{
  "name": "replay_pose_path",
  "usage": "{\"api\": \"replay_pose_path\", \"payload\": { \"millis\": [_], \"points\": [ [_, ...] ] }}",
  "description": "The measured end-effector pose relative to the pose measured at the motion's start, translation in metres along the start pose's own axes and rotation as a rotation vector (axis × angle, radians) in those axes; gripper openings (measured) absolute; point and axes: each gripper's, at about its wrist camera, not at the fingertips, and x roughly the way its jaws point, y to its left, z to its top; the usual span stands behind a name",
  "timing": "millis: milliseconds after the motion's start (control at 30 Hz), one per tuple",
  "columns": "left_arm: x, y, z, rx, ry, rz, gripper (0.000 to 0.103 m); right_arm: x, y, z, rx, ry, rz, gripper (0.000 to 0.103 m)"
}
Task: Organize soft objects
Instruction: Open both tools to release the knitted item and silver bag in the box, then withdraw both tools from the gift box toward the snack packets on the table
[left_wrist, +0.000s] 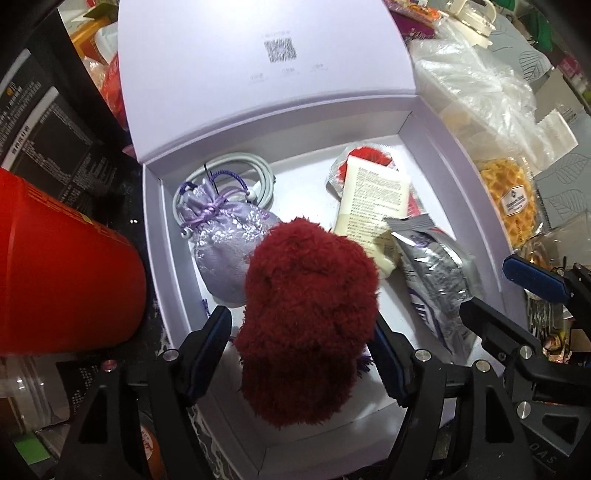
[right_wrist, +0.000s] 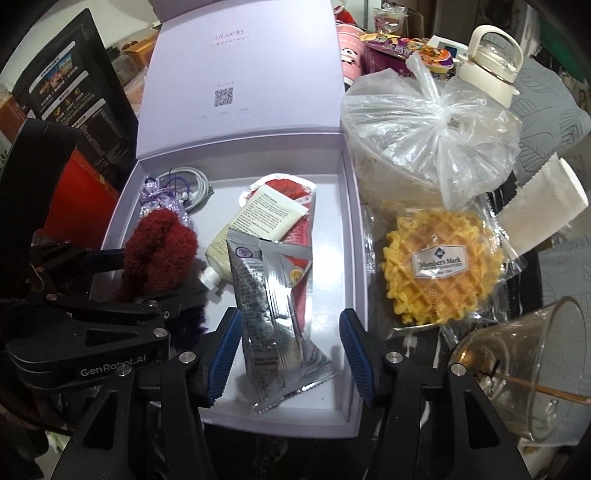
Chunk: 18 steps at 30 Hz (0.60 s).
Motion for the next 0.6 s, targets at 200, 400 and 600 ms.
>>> {"api": "replay_pose_path", "payload": {
  "millis": [200, 400, 600],
  "points": [
    [-0.021, -0.002, 0.001, 0.009, -0.032, -0.004, 0.073, -0.036, 0.004, 0.001, 0.005, -0.037, -0.011, 0.055],
    [-0.060, -0.004, 0.002, 0.025, -0.083, 0.003, 0.073, -0.060, 0.007, 0.005, 0.001, -0.092, -0.020, 0.055],
    [-0.106, -0.011, -0.001, 0.034, -0.147, 0.012, 0.073, -0.093, 0.012, 0.012, -0.008, -0.160, -0.034, 0.055]
  ]
}}
